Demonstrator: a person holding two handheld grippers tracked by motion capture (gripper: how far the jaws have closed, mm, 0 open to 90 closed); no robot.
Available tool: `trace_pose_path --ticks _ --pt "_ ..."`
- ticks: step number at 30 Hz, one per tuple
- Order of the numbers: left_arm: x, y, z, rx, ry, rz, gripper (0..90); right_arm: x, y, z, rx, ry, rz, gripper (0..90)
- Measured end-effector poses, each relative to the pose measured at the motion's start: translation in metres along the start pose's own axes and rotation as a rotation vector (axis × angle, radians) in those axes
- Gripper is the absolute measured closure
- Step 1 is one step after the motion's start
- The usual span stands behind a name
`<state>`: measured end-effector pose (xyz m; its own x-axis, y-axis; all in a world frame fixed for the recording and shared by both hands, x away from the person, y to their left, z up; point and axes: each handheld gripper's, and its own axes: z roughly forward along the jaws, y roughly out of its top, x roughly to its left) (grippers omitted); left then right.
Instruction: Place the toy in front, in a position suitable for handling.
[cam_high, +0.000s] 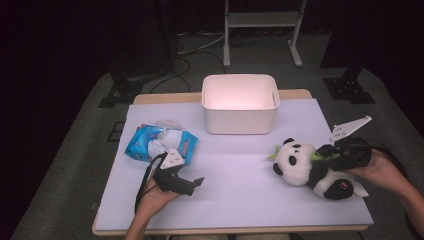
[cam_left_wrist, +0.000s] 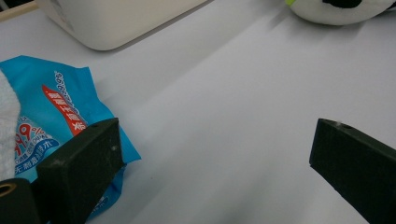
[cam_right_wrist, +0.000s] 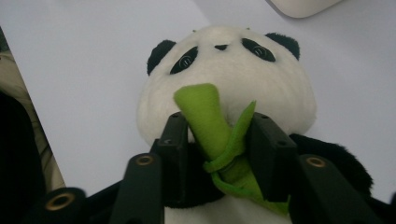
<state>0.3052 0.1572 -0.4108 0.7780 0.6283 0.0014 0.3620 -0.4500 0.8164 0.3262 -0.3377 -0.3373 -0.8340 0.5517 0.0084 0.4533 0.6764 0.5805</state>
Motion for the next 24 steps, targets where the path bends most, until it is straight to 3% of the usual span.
trace_pose_path --ticks 13,24 --pt "0.003 -0.001 -0.001 -0.003 0.001 -0.008 2.1 -0.003 0.003 -0.001 0.009 -0.001 -0.049 71.9" --pt "0.005 -0.002 -0.002 -0.006 0.003 -0.021 2.1 -0.013 0.008 -0.008 -0.003 0.021 -0.044 73.1"
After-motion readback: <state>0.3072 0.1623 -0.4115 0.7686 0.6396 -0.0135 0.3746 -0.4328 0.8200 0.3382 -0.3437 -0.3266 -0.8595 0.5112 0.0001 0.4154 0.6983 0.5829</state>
